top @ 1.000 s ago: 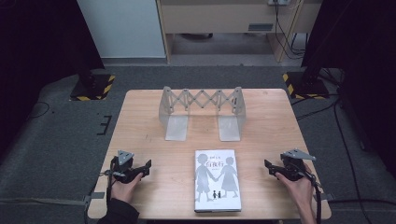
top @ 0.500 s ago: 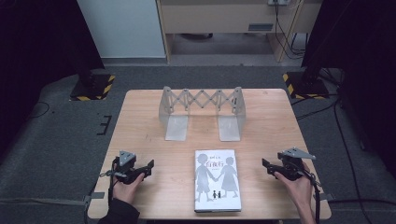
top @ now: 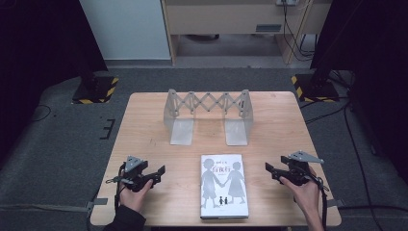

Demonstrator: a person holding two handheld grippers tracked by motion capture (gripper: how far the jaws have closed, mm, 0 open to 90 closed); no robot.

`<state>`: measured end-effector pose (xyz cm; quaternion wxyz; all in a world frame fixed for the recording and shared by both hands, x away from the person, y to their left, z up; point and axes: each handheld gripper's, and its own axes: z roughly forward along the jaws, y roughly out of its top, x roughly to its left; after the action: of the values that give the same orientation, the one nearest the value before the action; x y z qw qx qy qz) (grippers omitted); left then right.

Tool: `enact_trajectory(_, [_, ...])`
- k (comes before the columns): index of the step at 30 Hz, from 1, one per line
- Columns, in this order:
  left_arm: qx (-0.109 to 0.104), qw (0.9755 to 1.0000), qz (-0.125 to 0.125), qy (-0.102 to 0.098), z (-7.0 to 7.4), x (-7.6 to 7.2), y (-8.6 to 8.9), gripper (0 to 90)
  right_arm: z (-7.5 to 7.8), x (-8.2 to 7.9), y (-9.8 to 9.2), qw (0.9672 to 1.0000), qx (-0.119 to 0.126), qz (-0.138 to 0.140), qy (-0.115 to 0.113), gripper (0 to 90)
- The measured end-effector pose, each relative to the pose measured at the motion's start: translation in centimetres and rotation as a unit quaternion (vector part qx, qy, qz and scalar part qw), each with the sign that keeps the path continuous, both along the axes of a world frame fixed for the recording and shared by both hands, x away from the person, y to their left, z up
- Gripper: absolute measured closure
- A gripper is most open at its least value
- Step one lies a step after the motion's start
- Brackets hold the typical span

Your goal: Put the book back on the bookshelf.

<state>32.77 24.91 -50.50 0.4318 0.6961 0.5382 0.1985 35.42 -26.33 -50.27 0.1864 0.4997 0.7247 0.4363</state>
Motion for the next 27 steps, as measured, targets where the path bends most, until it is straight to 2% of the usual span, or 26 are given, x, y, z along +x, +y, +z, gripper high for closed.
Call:
enact_trajectory(7, [0.005,0.9998,-0.021,-0.003,0.2,-0.2,-1.1,19.9,0.4,-0.1,0.6,0.9999,0.006,0.012,-0.003,23.8])
enact_trajectory(12, [-0.002,0.9993,-0.036,-0.004,0.5,-0.5,-2.1,19.9,0.6,-0.2,1.0,0.9998,0.013,0.015,-0.002,23.5])
enact_trajectory(17, [-0.004,0.9983,-0.058,-0.005,0.6,-0.8,-3.5,20.1,0.7,-0.3,1.7,0.9994,0.024,0.026,0.000,23.6])
enact_trajectory(27, [-0.001,0.9966,-0.083,0.001,0.6,-1.3,-5.2,20.9,0.6,-0.4,2.6,0.9985,0.029,0.048,0.001,23.4])
